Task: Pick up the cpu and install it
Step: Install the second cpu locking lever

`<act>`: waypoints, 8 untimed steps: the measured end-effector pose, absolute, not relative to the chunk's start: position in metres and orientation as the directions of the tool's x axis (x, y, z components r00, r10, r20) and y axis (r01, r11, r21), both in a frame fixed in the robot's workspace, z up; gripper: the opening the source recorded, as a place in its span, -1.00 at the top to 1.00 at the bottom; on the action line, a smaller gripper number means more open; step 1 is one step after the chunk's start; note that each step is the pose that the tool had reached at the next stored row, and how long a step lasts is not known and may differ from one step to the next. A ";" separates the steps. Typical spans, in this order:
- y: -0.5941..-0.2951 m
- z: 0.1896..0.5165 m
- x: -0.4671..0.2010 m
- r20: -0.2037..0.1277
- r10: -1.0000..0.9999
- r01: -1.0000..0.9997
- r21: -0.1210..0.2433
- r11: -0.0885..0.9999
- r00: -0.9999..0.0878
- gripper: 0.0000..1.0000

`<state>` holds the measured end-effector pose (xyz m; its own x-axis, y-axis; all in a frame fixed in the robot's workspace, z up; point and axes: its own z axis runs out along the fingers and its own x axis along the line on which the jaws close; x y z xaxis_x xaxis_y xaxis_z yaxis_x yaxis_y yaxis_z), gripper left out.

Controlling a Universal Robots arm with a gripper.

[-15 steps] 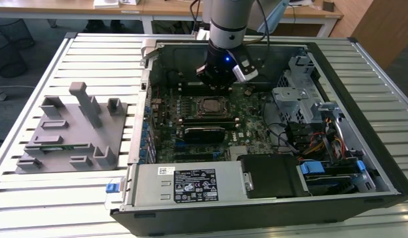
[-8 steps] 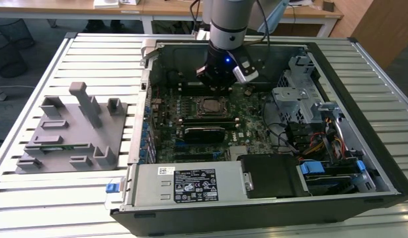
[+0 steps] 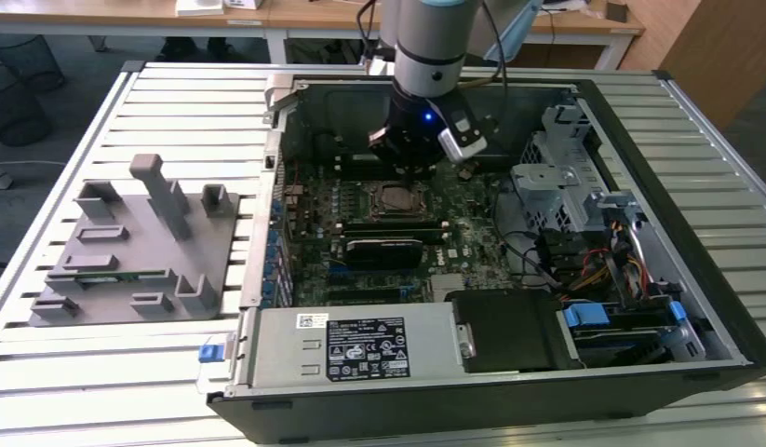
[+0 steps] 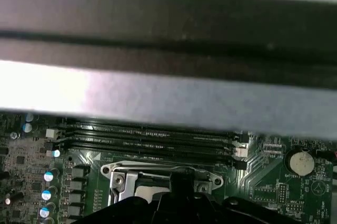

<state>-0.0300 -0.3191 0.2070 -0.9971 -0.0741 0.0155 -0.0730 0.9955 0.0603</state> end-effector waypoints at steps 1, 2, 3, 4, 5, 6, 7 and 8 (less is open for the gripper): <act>-0.320 0.207 -0.030 0.016 -0.074 -0.073 0.060 0.996 -0.997 0.79; -0.321 0.207 -0.030 0.016 -0.074 -0.073 0.060 0.996 -0.997 0.79; -0.322 0.207 -0.030 0.015 -0.074 -0.073 0.060 0.996 -0.997 0.79; -0.323 0.207 -0.030 0.015 -0.074 -0.073 0.060 0.996 -0.997 0.79; -0.324 0.207 -0.030 0.015 -0.074 -0.073 0.060 0.995 -0.997 0.79; -0.325 0.207 -0.030 0.015 -0.074 -0.073 0.060 0.995 -0.997 0.79; -0.326 0.207 -0.030 0.015 -0.074 -0.073 0.060 0.995 -0.997 0.79; -0.327 0.207 -0.030 0.015 -0.074 -0.073 0.060 0.995 -0.997 0.79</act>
<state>-0.0299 -0.3267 0.2070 -0.9971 -0.0741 0.0154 -0.0731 0.9955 0.0604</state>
